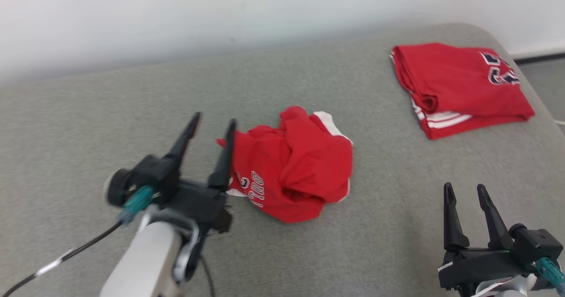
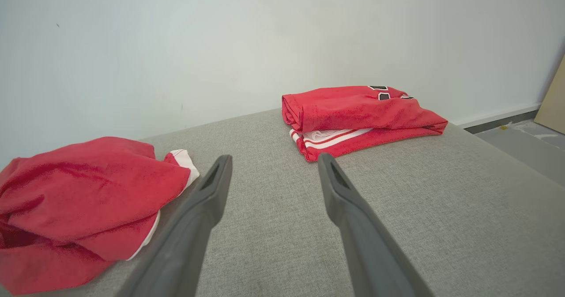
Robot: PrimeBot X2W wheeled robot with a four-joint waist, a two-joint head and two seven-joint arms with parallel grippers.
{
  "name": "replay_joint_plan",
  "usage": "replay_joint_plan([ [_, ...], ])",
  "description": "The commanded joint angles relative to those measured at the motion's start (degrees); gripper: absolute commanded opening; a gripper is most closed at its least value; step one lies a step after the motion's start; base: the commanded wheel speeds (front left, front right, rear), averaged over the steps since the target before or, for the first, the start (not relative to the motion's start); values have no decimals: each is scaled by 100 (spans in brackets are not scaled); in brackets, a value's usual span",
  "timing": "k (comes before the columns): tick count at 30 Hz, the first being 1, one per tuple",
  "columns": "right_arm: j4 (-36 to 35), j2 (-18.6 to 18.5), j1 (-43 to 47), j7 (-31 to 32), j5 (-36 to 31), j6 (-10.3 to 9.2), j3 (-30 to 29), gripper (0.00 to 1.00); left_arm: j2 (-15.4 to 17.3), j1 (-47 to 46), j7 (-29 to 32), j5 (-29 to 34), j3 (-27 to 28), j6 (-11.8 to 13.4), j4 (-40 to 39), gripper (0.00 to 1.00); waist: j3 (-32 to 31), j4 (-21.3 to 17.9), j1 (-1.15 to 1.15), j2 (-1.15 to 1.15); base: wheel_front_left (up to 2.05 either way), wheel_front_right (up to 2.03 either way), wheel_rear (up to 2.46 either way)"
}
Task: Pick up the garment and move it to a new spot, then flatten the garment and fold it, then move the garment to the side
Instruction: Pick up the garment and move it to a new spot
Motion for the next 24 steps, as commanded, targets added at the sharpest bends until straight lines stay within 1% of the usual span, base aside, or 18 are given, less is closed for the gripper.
replay_joint_plan([
  [1, -17, -52, 61, -15, -16, -15, -3, 100, 53, 217, -11, 68, 119, 34, -170, 100, -295, 326, 0, 0, 0, 0, 0],
  [4, -40, -88, 146, 25, -19, -15, 4, 100, 202, 682, -13, 204, 523, 98, -577, 100, -451, 514, 0, 0, 0, 0, 0],
  [9, -79, -128, 256, 122, -20, -15, 15, 100, 383, 1430, -14, 321, 1049, 85, -931, 100, -711, 779, 0, 0, 0, 0, 0],
  [13, -139, -111, 366, 181, -21, -15, 20, 100, 428, 2069, -15, 496, 1415, 90, -1248, 100, -911, 950, 0, 0, 0, 0, 0],
  [20, -180, -72, 495, 221, 19, -15, 57, 100, 234, 2830, -15, 679, 1772, 14, -1630, 100, -1028, 1083, 0, 0, 0, 0, 0],
  [24, -182, -57, 579, 216, 37, -15, 77, 100, 115, 3098, -16, 788, 1920, -87, -1680, 100, -1035, 1121, 0, 0, 0, 0, 0],
])
